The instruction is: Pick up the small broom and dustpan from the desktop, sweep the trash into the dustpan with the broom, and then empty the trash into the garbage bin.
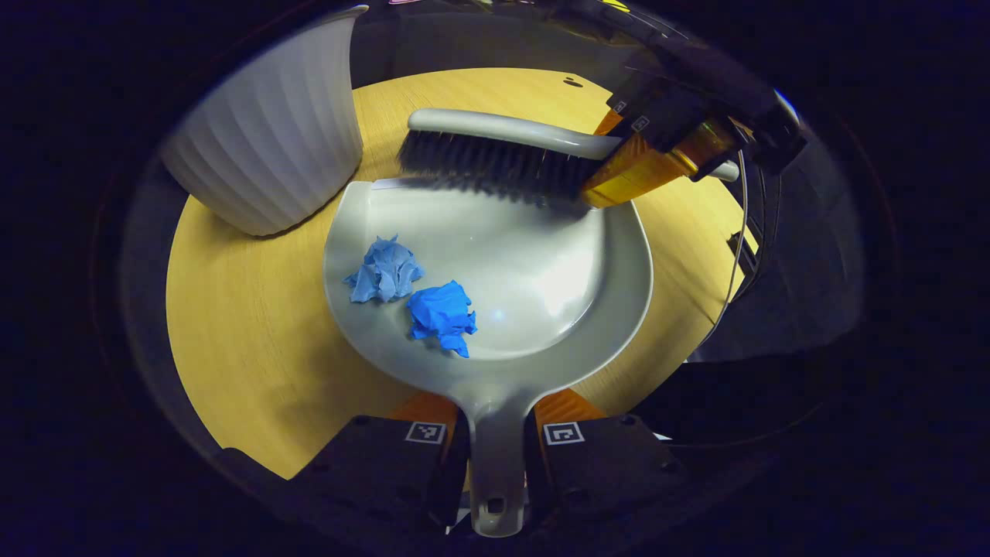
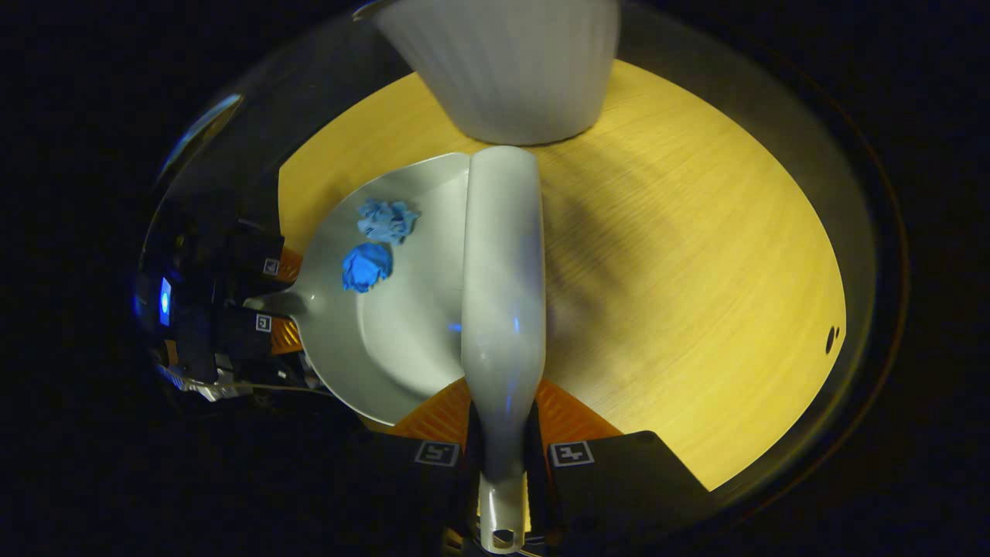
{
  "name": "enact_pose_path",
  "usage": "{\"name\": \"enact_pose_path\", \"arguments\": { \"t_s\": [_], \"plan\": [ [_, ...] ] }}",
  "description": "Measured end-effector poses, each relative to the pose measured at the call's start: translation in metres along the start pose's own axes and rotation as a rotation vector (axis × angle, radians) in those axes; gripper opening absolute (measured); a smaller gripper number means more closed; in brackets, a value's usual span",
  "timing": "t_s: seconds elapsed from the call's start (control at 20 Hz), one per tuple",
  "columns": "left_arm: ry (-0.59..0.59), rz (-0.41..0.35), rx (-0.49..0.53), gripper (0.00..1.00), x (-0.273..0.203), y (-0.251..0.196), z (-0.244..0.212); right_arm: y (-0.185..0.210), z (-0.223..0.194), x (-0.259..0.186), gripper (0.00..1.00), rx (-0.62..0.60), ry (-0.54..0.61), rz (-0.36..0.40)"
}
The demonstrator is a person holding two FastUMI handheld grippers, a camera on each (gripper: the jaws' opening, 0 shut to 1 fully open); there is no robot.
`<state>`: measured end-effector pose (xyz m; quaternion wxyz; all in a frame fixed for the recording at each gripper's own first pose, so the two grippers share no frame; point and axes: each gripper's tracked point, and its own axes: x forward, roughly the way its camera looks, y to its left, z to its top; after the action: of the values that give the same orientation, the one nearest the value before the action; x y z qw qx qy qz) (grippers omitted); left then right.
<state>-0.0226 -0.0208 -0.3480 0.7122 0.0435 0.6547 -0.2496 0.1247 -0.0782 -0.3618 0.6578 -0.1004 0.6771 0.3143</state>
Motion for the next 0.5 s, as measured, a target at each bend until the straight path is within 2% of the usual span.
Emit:
{"name": "enact_pose_path", "arguments": {
  "t_s": [0.15,0.25,0.5],
  "plan": [
    [-0.075,-0.002,0.02,0.3,-0.015,-0.003,0.002,-0.023,-0.003,-0.013,0.28,0.164,-0.144,0.001],
    [-0.114,0.007,0.023,0.3,-0.024,-0.005,0.001,-0.04,-0.008,-0.01,0.28,0.199,-0.246,-0.041],
    [-0.24,0.023,-0.078,0.29,-0.045,0.0,0.03,-0.094,-0.076,0.046,0.28,0.3,-0.316,-0.056]
  ]
}}
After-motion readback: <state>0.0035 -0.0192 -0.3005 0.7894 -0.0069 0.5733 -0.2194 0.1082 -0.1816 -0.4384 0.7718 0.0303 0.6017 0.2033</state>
